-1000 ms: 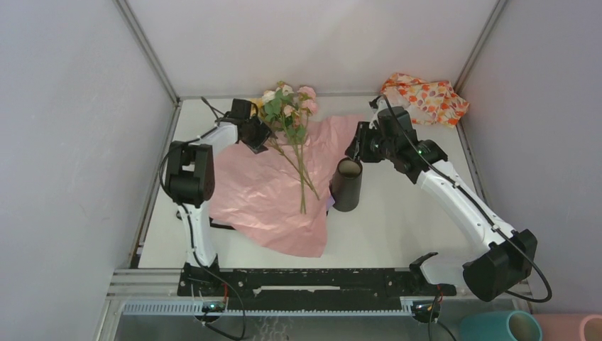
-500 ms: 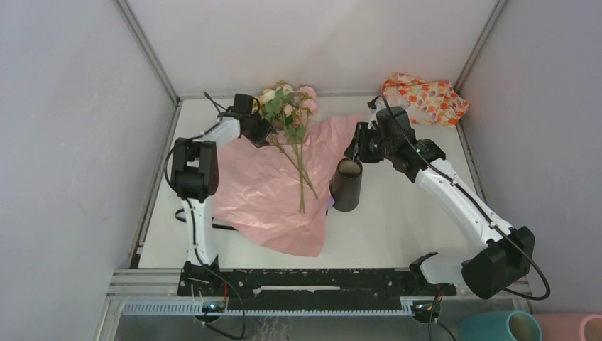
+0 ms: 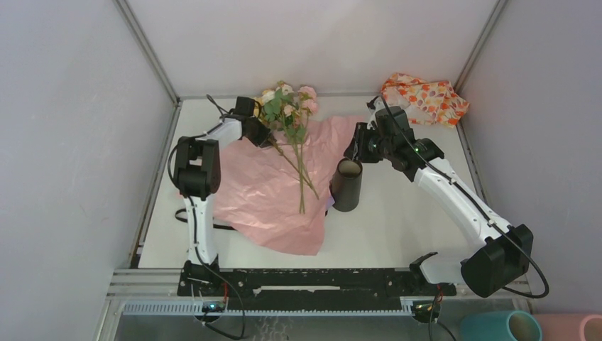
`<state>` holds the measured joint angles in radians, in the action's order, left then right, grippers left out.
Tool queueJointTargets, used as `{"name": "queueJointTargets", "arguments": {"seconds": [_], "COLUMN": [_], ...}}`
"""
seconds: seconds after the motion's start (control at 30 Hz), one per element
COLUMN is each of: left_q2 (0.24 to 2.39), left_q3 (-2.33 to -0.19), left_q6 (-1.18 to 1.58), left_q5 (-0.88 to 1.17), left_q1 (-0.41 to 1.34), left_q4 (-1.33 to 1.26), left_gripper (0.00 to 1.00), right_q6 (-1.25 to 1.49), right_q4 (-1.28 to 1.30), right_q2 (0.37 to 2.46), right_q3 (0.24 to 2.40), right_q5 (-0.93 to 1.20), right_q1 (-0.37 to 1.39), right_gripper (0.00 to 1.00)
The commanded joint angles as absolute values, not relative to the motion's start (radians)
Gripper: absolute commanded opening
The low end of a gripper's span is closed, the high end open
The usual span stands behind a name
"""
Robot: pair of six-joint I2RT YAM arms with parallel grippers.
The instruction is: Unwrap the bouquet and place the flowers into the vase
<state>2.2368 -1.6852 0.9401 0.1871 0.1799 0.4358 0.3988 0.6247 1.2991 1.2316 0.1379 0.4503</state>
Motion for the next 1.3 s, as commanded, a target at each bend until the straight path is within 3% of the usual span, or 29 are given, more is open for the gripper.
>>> {"name": "queueJointTargets", "arguments": {"seconds": [0.0, 0.3, 0.77, 0.97, 1.1, 1.27], "left_q2": [2.218, 2.031, 1.618, 1.435, 1.310, 1.157], "left_q3": [-1.713, -1.626, -1.484, -1.552, -1.519, -1.430], "left_q6": [0.911, 0.853, 0.683, 0.472, 0.371, 0.305], "left_q5": [0.180, 0.059, -0.205, -0.376, -0.357, -0.282], "left_q1": [0.175, 0.175, 0.222, 0.430, 0.526, 0.612], "left_q4": [0.442, 0.465, 0.465, 0.407, 0.284, 0.082], "left_gripper": [0.23, 0.00, 0.00, 0.00, 0.00, 0.00], "right_q6": [0.410, 0.415, 0.419, 0.426, 0.442, 0.472], "right_q4": [0.602, 0.599, 0.573, 0.556, 0.569, 0.590], "right_q2": [1.292, 1.286, 1.233, 1.133, 1.048, 0.948], "right_q3": [1.246, 1.243, 1.243, 1.243, 1.243, 1.242], "right_q5": [0.141, 0.138, 0.096, -0.014, -0.134, -0.232], "right_q1": [0.445, 0.445, 0.444, 0.443, 0.443, 0.442], "right_gripper": [0.43, 0.43, 0.45, 0.54, 0.64, 0.69]}}
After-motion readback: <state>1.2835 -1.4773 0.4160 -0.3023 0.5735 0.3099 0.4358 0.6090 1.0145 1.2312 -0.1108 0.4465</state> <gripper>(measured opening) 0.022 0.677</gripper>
